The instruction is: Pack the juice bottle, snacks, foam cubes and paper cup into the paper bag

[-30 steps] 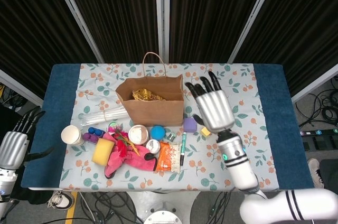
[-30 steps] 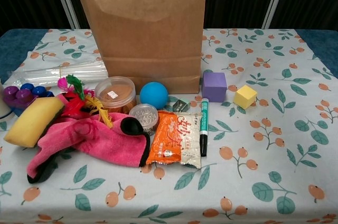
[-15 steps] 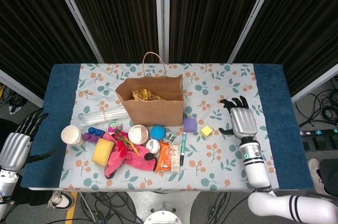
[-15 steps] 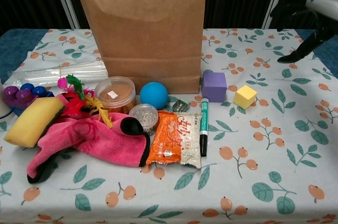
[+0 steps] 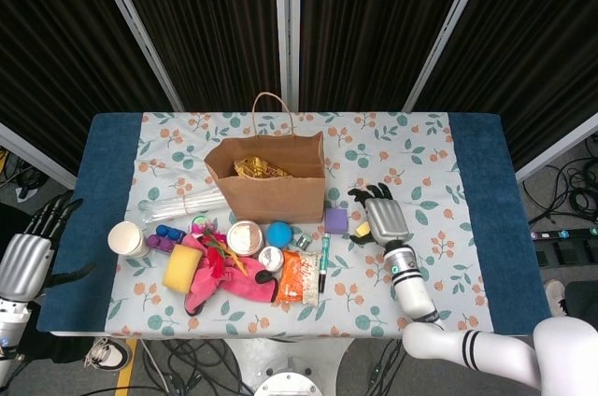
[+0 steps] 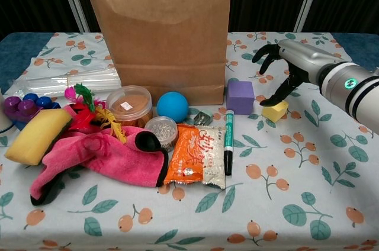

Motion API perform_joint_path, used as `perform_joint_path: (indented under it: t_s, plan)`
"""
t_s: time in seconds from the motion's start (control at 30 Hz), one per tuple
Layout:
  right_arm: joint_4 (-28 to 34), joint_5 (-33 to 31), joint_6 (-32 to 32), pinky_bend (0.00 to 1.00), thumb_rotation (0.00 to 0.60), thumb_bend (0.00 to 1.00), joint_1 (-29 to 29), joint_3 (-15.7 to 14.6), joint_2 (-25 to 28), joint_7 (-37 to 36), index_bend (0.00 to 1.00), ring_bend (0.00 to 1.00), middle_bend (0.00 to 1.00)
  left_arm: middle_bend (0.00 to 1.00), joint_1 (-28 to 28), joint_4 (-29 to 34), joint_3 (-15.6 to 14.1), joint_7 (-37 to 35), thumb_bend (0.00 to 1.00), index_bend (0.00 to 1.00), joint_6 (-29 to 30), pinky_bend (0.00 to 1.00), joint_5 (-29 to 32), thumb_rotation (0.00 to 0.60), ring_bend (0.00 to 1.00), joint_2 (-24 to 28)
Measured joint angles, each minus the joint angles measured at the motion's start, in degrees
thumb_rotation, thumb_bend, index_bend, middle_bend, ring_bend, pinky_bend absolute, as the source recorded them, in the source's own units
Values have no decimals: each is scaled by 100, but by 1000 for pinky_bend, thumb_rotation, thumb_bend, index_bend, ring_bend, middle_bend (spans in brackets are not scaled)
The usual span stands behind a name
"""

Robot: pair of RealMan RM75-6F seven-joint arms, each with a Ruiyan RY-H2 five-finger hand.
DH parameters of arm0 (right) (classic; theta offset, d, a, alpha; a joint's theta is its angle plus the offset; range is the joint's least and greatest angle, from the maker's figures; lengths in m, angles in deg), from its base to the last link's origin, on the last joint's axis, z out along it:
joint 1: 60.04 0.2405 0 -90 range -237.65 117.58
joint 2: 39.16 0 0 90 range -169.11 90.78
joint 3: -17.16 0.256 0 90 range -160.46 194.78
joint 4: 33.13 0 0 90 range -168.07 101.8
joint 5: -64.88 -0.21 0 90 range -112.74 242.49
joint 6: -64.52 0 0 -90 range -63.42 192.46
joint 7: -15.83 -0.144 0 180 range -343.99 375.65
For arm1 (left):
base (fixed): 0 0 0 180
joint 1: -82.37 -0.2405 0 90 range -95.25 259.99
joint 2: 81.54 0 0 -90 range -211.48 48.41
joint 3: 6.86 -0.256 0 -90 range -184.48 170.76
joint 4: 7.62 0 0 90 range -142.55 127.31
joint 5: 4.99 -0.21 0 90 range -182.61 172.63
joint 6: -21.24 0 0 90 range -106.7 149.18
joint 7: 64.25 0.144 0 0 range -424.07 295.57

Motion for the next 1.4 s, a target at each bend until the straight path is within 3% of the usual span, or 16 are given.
perform_joint_path:
  t_s: [0.47, 0.6, 0.73, 0.9, 1.2, 1.4]
  plan:
    - [-584, 83, -441, 0, 600, 3, 223, 171, -450, 63, 221, 97, 317, 102, 18, -67, -5, -44, 90, 134, -34, 156, 12, 600, 62, -30]
    - [-730, 38, -465, 5, 600, 75, 269, 196, -583, 209, 283, 141, 366, 103, 4, -74, -9, -53, 90, 134, -22, 156, 18, 600, 63, -31]
    - [-801, 42, -380, 92, 600, 167, 267, 199, -683, 330, 378, 234, 458, 103, 4, -71, -5, -55, 89, 134, -5, 157, 10, 600, 63, -26]
    - [-802, 125, -309, 112, 600, 214, 211, 178, -701, 388, 414, 257, 473, 102, 4, -53, -9, -74, 89, 134, 31, 157, -23, 600, 63, -26]
    - [157, 706, 291, 116, 600, 216, 11, 271, -160, 315, 422, 264, 477, 102, 23, 32, -22, -42, 89, 135, 35, 156, -74, 600, 62, -22]
    - [1608, 1072, 849, 116, 600, 214, -81, 739, 725, 497, 422, 264, 477, 102, 23, 80, -42, -17, 90, 134, 33, 156, -95, 600, 63, -14]
